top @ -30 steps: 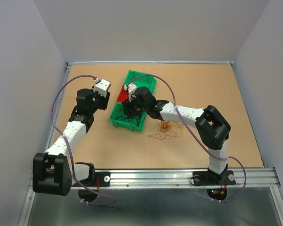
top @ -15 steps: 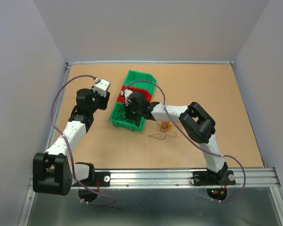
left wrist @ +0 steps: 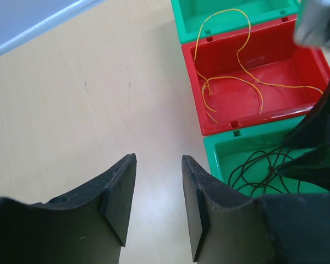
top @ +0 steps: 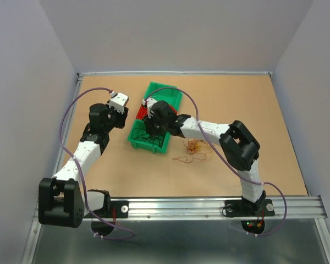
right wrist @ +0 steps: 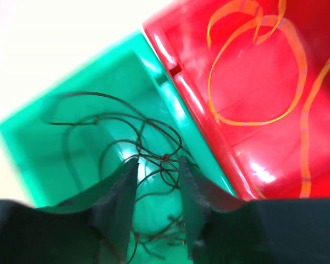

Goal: Untangle the cables

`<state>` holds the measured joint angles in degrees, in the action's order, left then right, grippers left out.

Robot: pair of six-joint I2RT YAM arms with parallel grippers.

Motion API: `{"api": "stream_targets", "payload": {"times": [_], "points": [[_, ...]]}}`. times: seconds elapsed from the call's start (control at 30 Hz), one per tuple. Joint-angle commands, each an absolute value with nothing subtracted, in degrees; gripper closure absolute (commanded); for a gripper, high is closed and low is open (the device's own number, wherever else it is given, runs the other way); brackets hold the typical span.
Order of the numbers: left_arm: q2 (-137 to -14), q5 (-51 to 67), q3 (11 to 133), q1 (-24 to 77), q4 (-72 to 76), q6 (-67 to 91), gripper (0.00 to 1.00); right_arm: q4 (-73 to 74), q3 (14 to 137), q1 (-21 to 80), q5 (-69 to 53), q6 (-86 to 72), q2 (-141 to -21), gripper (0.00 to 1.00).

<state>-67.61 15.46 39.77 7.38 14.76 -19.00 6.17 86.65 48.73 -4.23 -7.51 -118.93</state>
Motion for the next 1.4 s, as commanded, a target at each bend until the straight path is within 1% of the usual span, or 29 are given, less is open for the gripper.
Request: {"api": "stream_targets", "payload": {"times": [0.0,0.03,0.1,0.13,0.17,0.2,0.3,0.47,0.53,0.6,0.7,0.77,0.83,0.87,0.93,0.97,1.0,1.03,1.1,1.23,1.33,1.37], "points": [[-66.6,16.1,39.0,7.0,17.3,-19.1,0.5,5.6,90.4,49.0,-2.0,-7.5,-111.7,0.55],[-66.9,16.1,39.1,7.0,17.3,-19.1,0.5,5.5,89.8,49.0,-1.8,-7.5,-111.0,0.53],[-67.1,16.8,39.2,7.0,17.2,-19.1,0.46,5.5,88.0,49.0,-0.3,-7.5,-108.9,0.45],[-67.1,17.7,39.2,7.0,17.1,-19.2,0.38,5.5,86.2,49.0,1.6,-7.6,-107.2,0.4],[-67.1,18.3,39.2,7.0,16.9,-19.2,0.38,5.5,86.2,49.0,2.4,-7.6,-107.2,0.33],[-67.1,18.8,39.3,7.0,16.8,-19.2,0.33,5.5,83.9,49.0,3.2,-8.0,-105.3,0.21],[-67.5,20.7,39.5,7.0,16.3,-19.2,0.29,5.4,77.4,49.0,7.8,-9.8,-100.2,0.07],[-68.9,23.5,40.3,7.0,15.0,-19.2,0.27,6.3,63.7,49.0,21.6,-16.3,-91.3,0.0],[-68.8,23.8,40.3,7.0,14.9,-19.2,0.27,7.2,57.9,49.0,24.0,-18.4,-87.6,0.0],[-68.3,24.1,39.8,7.0,15.0,-19.2,0.27,7.6,54.7,49.0,24.6,-20.8,-85.6,0.01],[-66.8,24.9,39.1,7.0,15.4,-19.2,0.27,8.6,50.5,49.0,25.9,-23.8,-83.1,0.11],[-65.8,24.9,38.9,7.0,15.4,-19.2,0.27,9.1,49.1,49.0,27.4,-25.4,-82.5,0.13],[-65.2,25.0,38.7,7.0,15.4,-19.2,0.27,10.0,48.8,49.0,27.9,-26.0,-82.8,0.2],[-65.0,25.1,38.5,7.0,15.4,-19.2,0.27,10.0,48.5,49.0,27.6,-26.3,-83.1,0.29],[-64.9,25.1,38.3,7.0,15.4,-19.1,0.27,10.3,48.6,49.0,27.2,-26.5,-83.6,0.42],[-64.8,25.0,38.2,7.0,15.4,-19.2,0.27,10.5,48.5,49.0,27.3,-26.5,-83.8,0.61],[-64.9,25.0,38.2,7.0,15.4,-19.2,0.27,10.5,48.5,49.0,27.2,-26.5,-83.8,0.72],[-64.8,25.0,38.3,7.0,15.4,-19.2,0.27,10.5,48.4,49.0,26.9,-26.5,-83.5,0.84],[-64.7,25.7,38.5,7.0,15.2,-19.2,0.27,10.3,48.3,49.1,25.7,-26.2,-81.8,1.0],[-62.5,32.4,39.5,7.6,12.9,-21.7,0.27,8.8,48.5,49.2,21.6,-23.4,-75.7,0.99],[-60.0,36.4,40.1,11.6,12.5,-22.8,0.27,6.7,48.6,49.3,19.6,-21.6,-68.9,1.0],[-59.5,37.2,40.3,14.6,12.6,-22.9,0.26,6.3,48.8,49.2,18.9,-21.2,-67.1,1.0]]}}
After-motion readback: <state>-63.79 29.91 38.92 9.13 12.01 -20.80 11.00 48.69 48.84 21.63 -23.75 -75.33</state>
